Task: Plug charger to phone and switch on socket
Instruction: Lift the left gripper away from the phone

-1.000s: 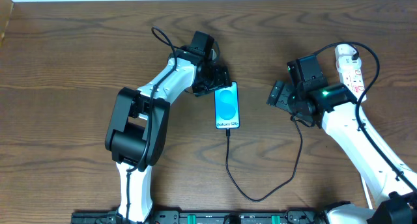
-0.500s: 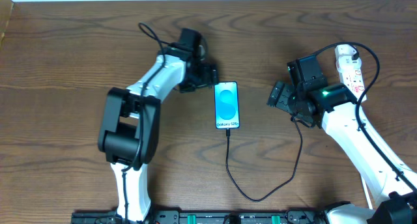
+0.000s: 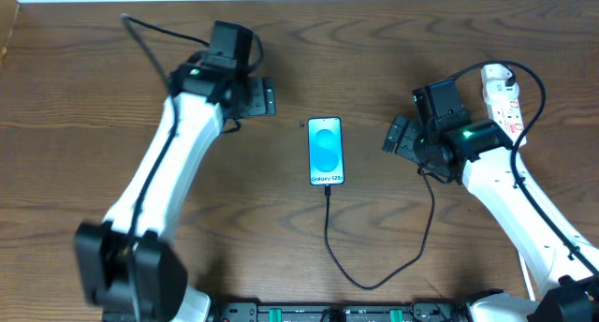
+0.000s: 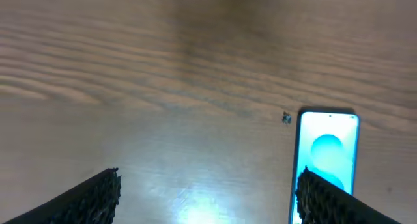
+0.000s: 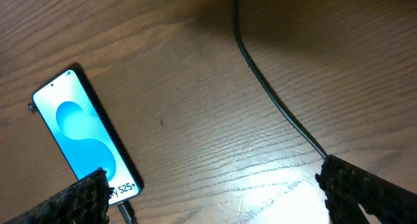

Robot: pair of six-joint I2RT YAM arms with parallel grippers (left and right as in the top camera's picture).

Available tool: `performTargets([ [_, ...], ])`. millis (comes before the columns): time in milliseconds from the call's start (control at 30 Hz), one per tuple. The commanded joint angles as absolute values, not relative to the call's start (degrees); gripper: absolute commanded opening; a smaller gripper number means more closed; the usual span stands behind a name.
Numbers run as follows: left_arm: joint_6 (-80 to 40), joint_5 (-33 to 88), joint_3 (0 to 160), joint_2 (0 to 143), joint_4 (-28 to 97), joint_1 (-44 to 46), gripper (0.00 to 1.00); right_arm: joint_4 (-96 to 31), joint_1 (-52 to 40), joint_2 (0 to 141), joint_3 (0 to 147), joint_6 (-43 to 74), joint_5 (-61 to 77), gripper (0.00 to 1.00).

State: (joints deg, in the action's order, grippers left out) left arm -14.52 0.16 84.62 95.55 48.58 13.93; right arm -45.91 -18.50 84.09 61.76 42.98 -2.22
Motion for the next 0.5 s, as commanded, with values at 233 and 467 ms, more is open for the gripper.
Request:
performTargets([
  [233, -13.3, -2.6, 84.6, 90.2, 52.7, 14.0, 0.87, -46.1, -18.9, 83.2, 61.8, 43.2, -3.1, 0.99],
  [467, -13.3, -2.6, 84.6, 90.2, 52.7, 14.0, 0.87, -46.1, -18.9, 83.2, 61.8, 43.2, -3.1, 0.99],
])
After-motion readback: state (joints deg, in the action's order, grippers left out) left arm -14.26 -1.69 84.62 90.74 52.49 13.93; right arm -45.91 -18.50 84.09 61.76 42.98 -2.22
